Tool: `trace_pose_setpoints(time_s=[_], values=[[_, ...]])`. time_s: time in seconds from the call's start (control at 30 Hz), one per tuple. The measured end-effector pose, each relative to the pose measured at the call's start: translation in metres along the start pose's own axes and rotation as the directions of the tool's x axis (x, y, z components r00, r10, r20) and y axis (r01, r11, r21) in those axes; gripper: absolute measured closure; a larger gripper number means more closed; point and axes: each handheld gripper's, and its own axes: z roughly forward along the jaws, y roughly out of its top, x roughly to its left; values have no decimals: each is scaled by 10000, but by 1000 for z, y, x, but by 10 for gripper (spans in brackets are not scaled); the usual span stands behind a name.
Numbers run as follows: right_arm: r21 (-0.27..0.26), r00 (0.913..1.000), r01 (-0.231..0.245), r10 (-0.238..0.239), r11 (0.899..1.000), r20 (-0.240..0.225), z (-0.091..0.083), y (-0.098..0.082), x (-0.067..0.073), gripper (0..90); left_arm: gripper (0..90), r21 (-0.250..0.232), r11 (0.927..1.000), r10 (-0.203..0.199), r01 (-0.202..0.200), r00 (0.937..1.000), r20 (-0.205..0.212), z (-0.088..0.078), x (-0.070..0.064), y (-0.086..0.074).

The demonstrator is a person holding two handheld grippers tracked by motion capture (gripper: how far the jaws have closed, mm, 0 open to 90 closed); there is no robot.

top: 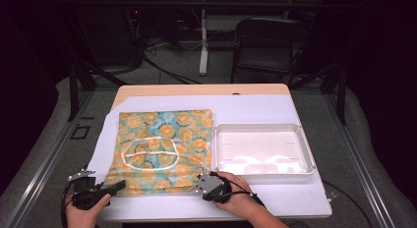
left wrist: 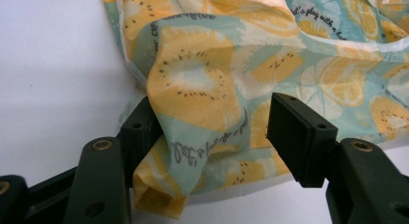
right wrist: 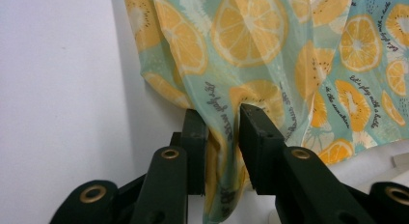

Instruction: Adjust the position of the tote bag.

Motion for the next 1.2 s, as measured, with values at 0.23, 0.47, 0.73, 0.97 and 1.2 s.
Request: trace_pose_setpoints(time_s=[0.23,0.47,0.73,0.97,1.2], values=[[-2,10000,30,-30,10000,-21,0,0,0,724,476,43,9998,209,-209,9998,56,2,-4,0],[-25,10000,26,-26,10000,-14,0,0,1,723,564,196,9986,489,-489,9988,-16,4,-8,0],[-23,10000,22,-22,10000,-5,0,0,1,721,717,336,9965,768,-763,9969,-143,6,-10,0],[-51,10000,22,-22,10000,2,0,0,1,721,841,298,9955,905,-899,9957,-191,4,-11,0],[-111,10000,-18,18,9999,39,0,0,1,724,875,233,9939,1084,-1078,9937,-290,2,-13,0]])
